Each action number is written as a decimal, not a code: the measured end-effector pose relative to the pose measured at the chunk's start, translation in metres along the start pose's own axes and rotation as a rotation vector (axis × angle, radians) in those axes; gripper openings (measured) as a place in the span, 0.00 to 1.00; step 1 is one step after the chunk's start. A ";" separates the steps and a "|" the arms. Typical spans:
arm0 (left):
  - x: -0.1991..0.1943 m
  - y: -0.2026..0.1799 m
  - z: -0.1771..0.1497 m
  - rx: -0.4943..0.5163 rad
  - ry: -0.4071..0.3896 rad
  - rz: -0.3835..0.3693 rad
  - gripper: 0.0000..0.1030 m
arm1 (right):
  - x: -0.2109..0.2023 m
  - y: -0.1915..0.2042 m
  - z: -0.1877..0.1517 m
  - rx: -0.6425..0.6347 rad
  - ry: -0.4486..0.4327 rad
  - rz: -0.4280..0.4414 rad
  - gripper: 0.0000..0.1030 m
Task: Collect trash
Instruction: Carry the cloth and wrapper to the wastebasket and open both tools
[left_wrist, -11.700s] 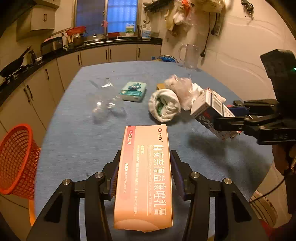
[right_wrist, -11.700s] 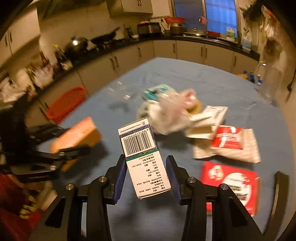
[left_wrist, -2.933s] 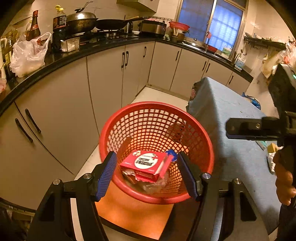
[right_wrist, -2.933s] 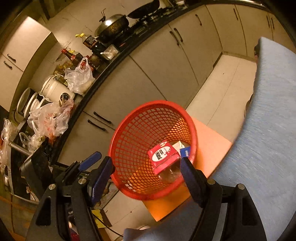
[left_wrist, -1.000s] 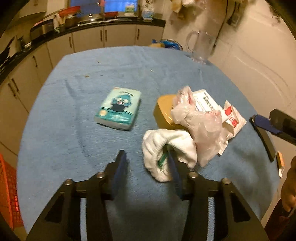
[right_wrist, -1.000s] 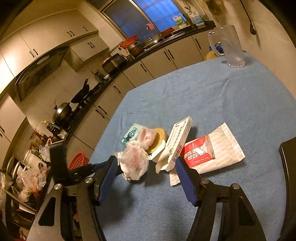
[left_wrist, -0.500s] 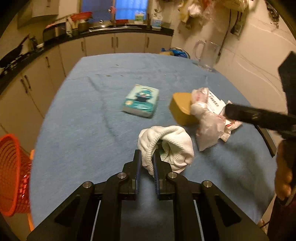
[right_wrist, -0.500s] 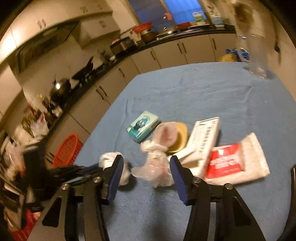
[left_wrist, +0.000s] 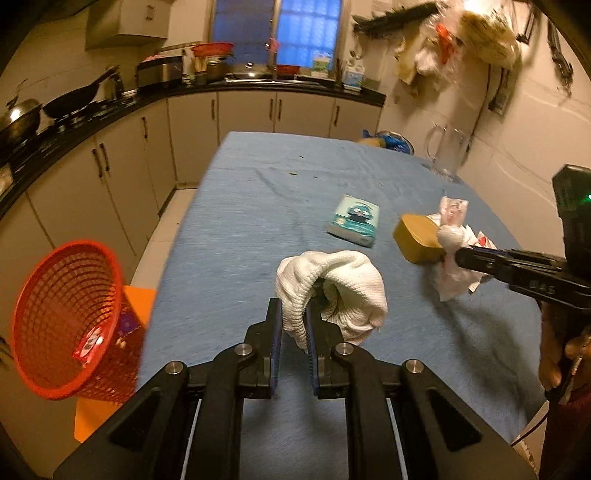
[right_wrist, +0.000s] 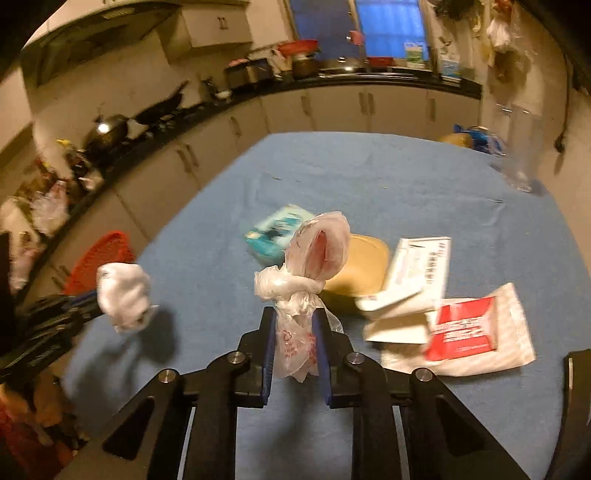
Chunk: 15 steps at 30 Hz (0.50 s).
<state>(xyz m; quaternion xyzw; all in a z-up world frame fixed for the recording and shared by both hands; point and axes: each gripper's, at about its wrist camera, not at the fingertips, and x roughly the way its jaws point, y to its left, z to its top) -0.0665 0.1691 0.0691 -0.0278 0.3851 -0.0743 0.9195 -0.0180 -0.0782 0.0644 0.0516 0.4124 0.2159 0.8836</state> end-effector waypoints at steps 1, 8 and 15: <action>-0.005 0.006 -0.002 -0.010 -0.002 0.002 0.12 | -0.004 0.005 0.001 0.000 -0.006 0.048 0.21; -0.041 0.050 -0.011 -0.066 -0.048 0.088 0.12 | 0.002 0.046 0.006 -0.011 0.031 0.255 0.21; -0.075 0.107 -0.020 -0.133 -0.082 0.200 0.12 | 0.029 0.107 0.018 -0.049 0.092 0.404 0.21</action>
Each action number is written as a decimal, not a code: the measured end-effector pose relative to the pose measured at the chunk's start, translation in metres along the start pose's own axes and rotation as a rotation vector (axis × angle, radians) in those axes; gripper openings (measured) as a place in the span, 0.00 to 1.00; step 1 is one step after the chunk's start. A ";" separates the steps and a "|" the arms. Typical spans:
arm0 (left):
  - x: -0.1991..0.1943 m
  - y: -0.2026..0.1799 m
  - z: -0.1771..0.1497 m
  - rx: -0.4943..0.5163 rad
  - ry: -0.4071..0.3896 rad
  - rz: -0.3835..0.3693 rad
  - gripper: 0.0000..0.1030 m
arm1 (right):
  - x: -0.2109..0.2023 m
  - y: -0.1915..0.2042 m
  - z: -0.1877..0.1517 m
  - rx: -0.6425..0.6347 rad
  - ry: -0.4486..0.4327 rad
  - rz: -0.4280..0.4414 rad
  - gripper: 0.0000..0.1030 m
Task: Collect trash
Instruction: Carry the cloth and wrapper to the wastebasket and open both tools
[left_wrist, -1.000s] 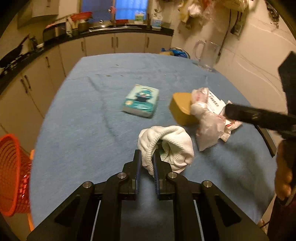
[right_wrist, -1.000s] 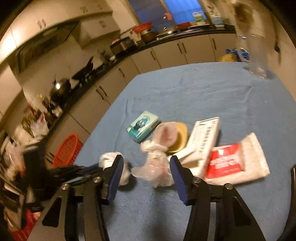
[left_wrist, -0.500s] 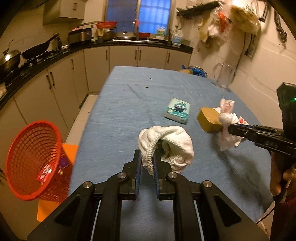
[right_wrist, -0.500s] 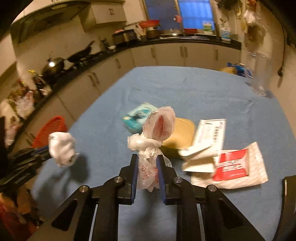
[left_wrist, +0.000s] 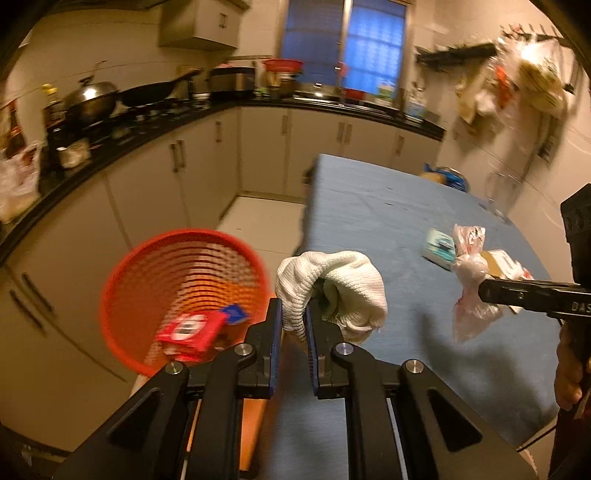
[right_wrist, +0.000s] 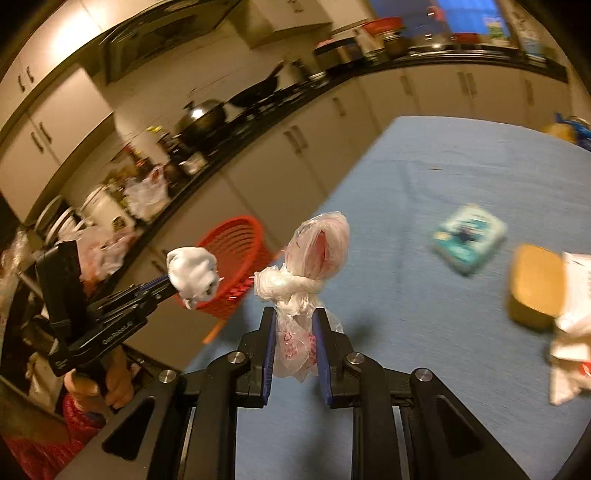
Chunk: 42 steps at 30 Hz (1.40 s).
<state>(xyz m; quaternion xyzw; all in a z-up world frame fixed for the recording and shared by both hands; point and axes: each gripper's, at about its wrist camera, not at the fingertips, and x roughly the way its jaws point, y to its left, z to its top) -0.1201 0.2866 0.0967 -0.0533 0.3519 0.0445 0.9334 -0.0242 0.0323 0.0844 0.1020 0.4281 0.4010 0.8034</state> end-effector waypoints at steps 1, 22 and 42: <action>-0.002 0.007 0.001 -0.008 -0.002 0.014 0.12 | 0.010 0.011 0.005 -0.014 0.012 0.024 0.21; 0.049 0.125 0.007 -0.090 0.104 0.217 0.12 | 0.186 0.105 0.079 -0.082 0.196 0.114 0.21; 0.053 0.135 0.005 -0.141 0.078 0.204 0.45 | 0.208 0.099 0.082 -0.054 0.210 0.067 0.29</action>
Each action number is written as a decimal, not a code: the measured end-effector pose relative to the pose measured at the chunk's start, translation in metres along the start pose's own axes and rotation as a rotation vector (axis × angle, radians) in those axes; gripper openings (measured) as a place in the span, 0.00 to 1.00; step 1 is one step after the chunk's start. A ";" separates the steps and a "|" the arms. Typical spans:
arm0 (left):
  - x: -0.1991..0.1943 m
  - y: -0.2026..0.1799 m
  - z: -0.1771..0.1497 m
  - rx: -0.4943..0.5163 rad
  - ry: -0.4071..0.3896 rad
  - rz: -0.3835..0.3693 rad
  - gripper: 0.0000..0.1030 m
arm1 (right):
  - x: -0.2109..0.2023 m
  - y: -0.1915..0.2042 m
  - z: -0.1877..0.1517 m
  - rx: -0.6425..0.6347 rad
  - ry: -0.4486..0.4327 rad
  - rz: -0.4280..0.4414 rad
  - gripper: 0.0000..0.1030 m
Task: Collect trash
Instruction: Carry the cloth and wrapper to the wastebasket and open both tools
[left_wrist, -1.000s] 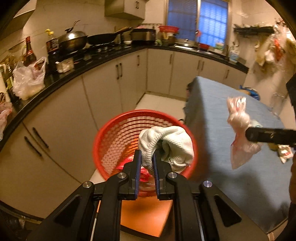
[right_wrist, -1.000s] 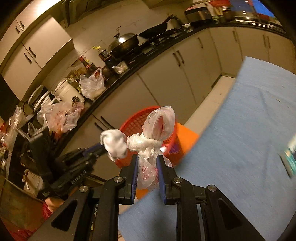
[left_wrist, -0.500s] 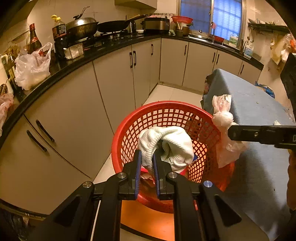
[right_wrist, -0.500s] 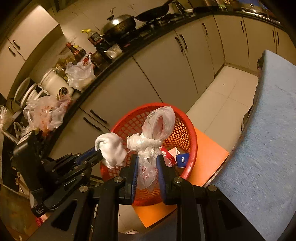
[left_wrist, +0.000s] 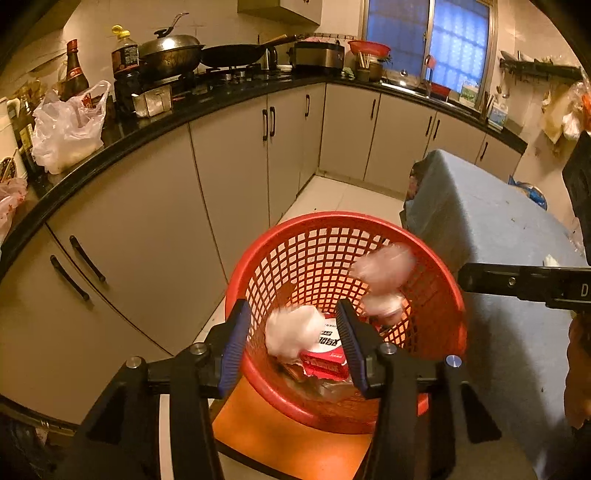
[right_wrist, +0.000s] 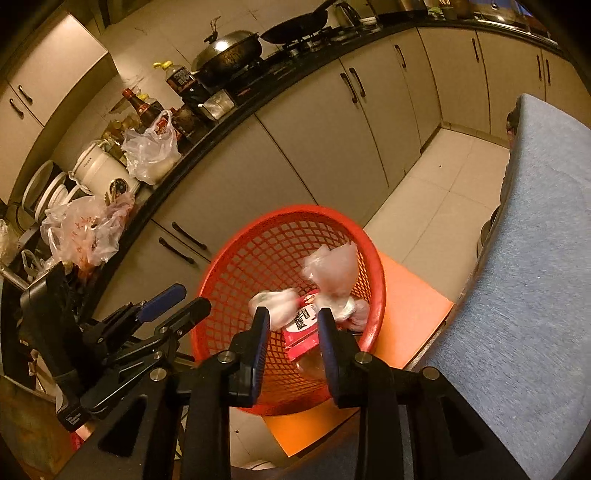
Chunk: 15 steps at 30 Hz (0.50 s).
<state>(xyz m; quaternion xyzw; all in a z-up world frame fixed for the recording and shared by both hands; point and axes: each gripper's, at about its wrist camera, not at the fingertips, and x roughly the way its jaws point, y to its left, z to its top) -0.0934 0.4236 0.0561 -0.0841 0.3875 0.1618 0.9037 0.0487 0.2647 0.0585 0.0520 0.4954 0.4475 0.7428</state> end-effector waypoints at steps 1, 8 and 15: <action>-0.002 0.000 0.000 0.000 -0.002 0.001 0.45 | -0.004 0.000 -0.001 -0.001 -0.005 0.001 0.29; -0.021 -0.010 -0.004 0.006 -0.024 -0.021 0.46 | -0.041 -0.001 -0.019 0.000 -0.053 0.015 0.29; -0.035 -0.033 -0.012 0.028 -0.031 -0.053 0.47 | -0.075 -0.018 -0.045 0.043 -0.096 0.009 0.38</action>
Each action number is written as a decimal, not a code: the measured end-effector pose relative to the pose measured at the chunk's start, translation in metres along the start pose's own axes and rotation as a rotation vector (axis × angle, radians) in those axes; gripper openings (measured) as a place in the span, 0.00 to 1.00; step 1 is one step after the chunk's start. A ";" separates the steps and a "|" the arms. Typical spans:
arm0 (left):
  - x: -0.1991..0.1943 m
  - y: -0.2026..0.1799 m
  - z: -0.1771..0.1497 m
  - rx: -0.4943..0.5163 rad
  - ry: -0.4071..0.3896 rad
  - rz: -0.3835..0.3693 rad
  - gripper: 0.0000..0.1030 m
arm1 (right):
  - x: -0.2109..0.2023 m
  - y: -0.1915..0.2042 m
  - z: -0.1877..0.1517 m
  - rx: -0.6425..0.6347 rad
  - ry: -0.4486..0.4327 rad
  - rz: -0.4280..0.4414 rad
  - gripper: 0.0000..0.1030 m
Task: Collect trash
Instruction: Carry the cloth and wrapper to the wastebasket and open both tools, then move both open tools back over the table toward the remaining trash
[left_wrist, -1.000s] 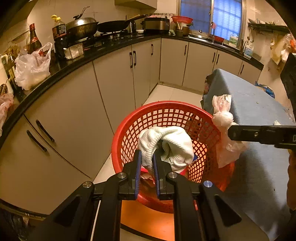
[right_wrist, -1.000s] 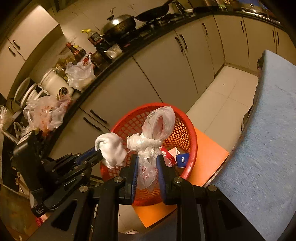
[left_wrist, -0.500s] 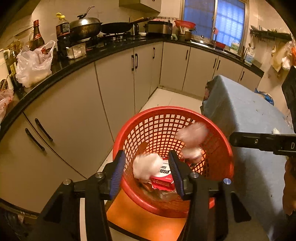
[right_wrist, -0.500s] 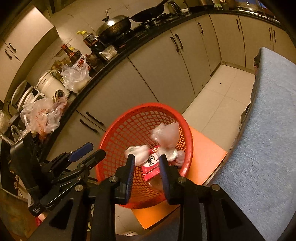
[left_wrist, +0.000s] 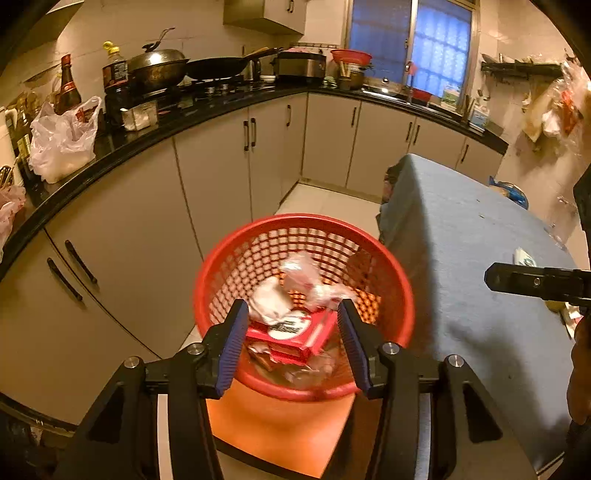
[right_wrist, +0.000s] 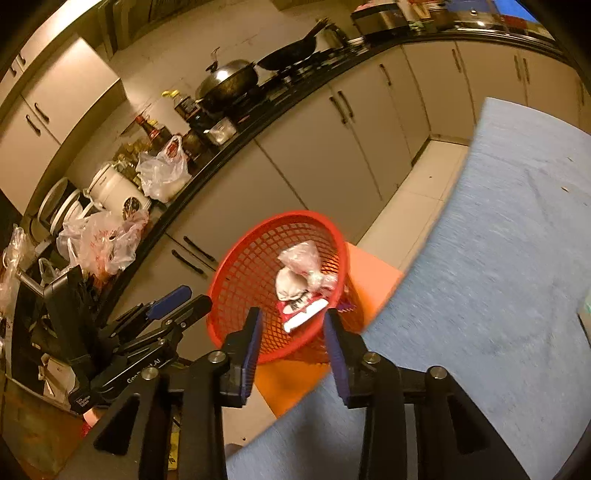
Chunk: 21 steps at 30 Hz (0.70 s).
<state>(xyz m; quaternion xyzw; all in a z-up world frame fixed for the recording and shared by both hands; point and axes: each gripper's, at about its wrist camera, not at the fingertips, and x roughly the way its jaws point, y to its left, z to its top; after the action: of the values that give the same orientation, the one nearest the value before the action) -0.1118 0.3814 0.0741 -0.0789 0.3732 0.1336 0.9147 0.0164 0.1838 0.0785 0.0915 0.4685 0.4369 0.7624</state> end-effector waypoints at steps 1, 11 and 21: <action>-0.001 -0.005 -0.002 0.007 0.001 -0.005 0.48 | -0.006 -0.004 -0.005 0.008 -0.007 -0.002 0.39; -0.009 -0.040 -0.018 0.028 0.009 -0.034 0.49 | -0.045 -0.041 -0.035 0.083 -0.038 -0.024 0.39; -0.022 -0.067 -0.030 0.064 0.002 -0.048 0.49 | -0.068 -0.055 -0.059 0.110 -0.052 -0.034 0.39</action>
<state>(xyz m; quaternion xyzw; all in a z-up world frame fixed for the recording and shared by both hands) -0.1269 0.3066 0.0714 -0.0588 0.3763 0.0995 0.9193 -0.0105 0.0836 0.0593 0.1366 0.4735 0.3947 0.7755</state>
